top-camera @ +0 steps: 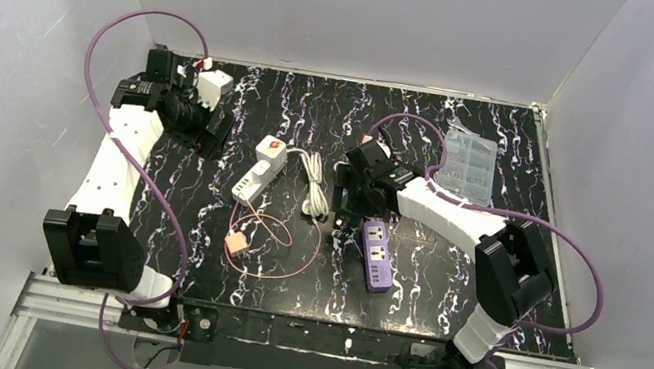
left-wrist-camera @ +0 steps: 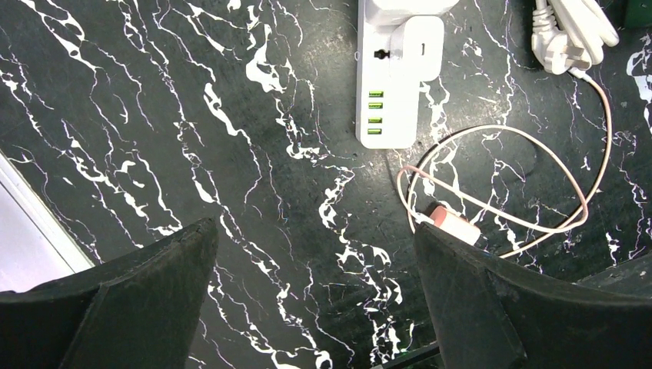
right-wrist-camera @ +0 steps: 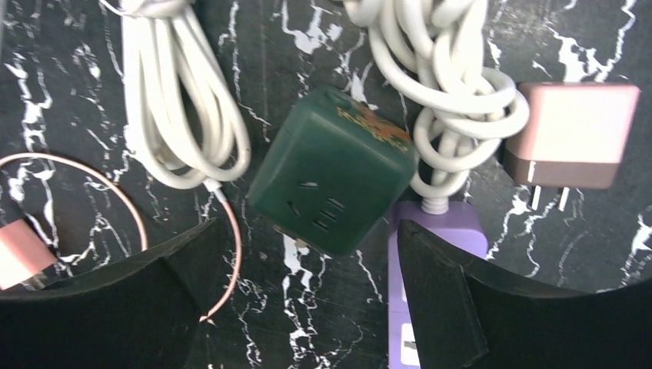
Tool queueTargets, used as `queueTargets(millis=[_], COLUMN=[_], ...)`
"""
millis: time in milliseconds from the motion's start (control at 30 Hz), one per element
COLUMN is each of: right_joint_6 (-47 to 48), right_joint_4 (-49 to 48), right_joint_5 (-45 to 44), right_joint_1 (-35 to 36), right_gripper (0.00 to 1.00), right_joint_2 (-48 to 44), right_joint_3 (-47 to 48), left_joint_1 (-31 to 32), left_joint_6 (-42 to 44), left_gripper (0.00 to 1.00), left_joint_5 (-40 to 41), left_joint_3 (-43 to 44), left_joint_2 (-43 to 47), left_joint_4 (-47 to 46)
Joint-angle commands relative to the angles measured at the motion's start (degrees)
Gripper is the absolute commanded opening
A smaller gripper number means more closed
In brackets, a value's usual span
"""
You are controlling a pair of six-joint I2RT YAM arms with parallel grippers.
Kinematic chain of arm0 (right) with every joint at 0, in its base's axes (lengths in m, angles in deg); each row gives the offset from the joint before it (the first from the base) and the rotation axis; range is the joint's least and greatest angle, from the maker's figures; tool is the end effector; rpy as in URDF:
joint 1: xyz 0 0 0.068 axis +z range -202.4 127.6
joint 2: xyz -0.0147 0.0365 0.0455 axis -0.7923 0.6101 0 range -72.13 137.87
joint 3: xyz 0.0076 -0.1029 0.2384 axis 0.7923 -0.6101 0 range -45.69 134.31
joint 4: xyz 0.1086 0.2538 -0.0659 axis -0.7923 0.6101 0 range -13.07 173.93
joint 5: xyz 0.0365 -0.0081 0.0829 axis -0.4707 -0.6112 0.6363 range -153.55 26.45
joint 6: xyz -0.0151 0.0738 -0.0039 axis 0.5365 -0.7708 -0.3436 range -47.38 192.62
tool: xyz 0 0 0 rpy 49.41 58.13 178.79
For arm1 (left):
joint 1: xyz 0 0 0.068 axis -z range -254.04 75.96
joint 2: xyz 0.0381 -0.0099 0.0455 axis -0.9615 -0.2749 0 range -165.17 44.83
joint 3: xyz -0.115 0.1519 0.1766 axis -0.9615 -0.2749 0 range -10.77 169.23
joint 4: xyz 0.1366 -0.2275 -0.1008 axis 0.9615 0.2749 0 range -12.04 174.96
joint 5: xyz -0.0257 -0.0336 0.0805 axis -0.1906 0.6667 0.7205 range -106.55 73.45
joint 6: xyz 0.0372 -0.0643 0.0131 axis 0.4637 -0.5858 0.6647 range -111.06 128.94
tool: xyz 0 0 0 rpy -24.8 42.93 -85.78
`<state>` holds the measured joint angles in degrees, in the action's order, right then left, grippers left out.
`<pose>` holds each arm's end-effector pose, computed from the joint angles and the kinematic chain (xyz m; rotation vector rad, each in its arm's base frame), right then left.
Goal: Insert the plug
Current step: Pick up the plug from the center of the board.
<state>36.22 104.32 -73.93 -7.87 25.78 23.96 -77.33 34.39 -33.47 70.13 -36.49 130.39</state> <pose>0.2907 0.2700 0.1745 -0.1095 2.5501 0.3353 0.3333 0.0005 0.3117 0.5889 2.3716 -0.1480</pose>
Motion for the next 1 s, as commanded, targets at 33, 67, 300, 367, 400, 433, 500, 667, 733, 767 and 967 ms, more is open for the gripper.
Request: queueTargets(millis=[33,67,300,367,400,433,500,667,733,767,967], right_joint_6=[0.28,0.4,0.36,0.61,0.89,1.09,1.09,0.86,0.97,1.08,4.71], right_joint_4=[2.76,2.08,0.48,0.85,0.97,0.99,0.5,-1.35,-3.16,-4.04,-6.65], right_joint_5=[-3.91,-4.42,-3.83,-4.03,-4.06,-3.97,-3.51,-0.97,0.19,0.73,6.86], right_joint_1=[0.4,0.39,0.55,0.55,0.55,0.55,0.55,0.55,0.55,0.55,0.55], right_gripper=[0.9,0.9,0.85,0.84,0.83,0.82,0.76,0.54,0.47,0.43,0.4], right_joint_2=[-0.15,0.28,7.14,8.27,8.52,8.6,8.28,6.04,4.24,3.17,-3.87], right_joint_3=[0.67,0.52,4.64,5.39,5.56,5.52,5.04,3.64,2.79,2.49,2.74], left_joint_1=[0.02,0.02,0.03,0.03,0.04,-0.04,0.03,0.03,0.04,0.04,0.02], left_joint_6=[0.38,0.33,0.67,0.8,0.77,0.74,0.74,0.37,0.15,0.16,-0.79], left_gripper=[0.98,0.98,0.98,0.98,0.98,0.98,0.98,0.98,0.98,0.98,0.98], left_joint_5=[-1.0,-1.0,-0.65,-0.65,-0.84,-1.07,-1.67,-2.88,-3.21,-3.39,-7.52], left_joint_3=[-0.74,-0.7,-1.04,-1.18,-1.19,-1.16,-1.23,-1.0,-0.77,-0.64,0.38], left_joint_2=[2.26,2.22,2.91,3.01,2.97,2.93,2.79,2.34,2.26,2.27,3.14], left_joint_4=[0.0,-0.04,-0.09,-0.09,-0.02,-0.05,-0.04,-0.06,-0.05,0.02,0.53])
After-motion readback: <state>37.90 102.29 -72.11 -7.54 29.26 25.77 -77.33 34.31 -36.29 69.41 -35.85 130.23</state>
